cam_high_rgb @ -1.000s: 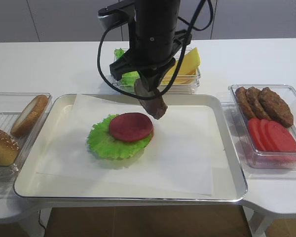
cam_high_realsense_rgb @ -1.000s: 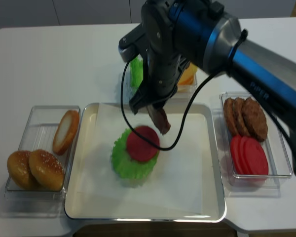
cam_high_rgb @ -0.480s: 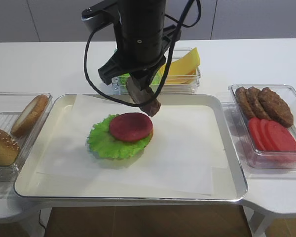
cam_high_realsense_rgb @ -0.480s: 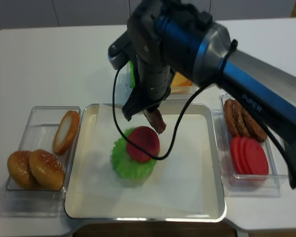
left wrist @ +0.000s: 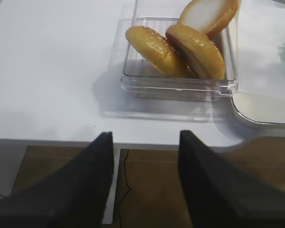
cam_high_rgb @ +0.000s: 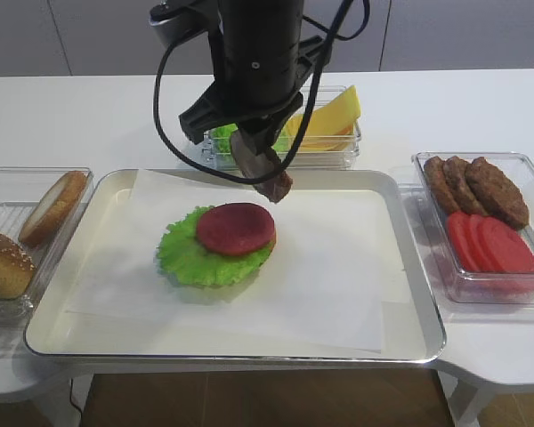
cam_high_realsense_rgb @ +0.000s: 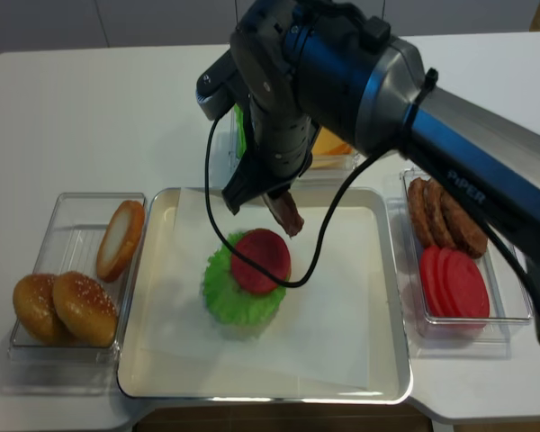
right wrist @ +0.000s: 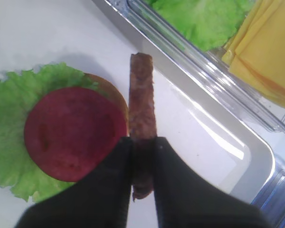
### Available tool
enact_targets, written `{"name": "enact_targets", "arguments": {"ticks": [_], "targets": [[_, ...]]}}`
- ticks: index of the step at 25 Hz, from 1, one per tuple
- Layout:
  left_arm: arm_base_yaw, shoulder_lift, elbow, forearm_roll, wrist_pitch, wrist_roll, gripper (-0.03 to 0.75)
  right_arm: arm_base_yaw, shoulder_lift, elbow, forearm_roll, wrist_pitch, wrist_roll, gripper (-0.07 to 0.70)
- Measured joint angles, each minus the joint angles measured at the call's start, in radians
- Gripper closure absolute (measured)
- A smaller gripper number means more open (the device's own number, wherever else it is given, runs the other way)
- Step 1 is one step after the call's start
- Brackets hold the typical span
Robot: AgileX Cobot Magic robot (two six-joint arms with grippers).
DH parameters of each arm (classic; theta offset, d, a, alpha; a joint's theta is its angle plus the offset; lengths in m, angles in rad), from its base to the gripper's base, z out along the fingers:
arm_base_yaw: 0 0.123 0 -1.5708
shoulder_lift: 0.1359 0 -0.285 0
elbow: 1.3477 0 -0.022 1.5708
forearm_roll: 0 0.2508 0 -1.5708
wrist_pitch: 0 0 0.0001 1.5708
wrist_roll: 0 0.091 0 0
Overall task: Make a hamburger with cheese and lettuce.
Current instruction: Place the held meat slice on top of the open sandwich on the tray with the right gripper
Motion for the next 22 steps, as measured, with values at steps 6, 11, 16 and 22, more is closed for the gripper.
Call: {"name": "enact_targets", "arguments": {"ticks": [6,11,16,22], "targets": [[0.0,0.0,0.0,0.0,0.0,0.0,0.379,0.018,-0.002,0.0,0.002,0.0,0.007,0.521],[0.0,0.0,0.0,0.0,0.0,0.0,0.379,0.039,-0.004,0.0,-0.005,0.0,0.007,0.521],[0.0,0.0,0.0,0.0,0.0,0.0,0.379,0.039,-0.004,0.0,-0.05,0.0,-0.002,0.521],[0.0,0.0,0.0,0.0,0.0,0.0,0.379,0.039,-0.004,0.0,-0.043,0.0,-0.034,0.521]]}}
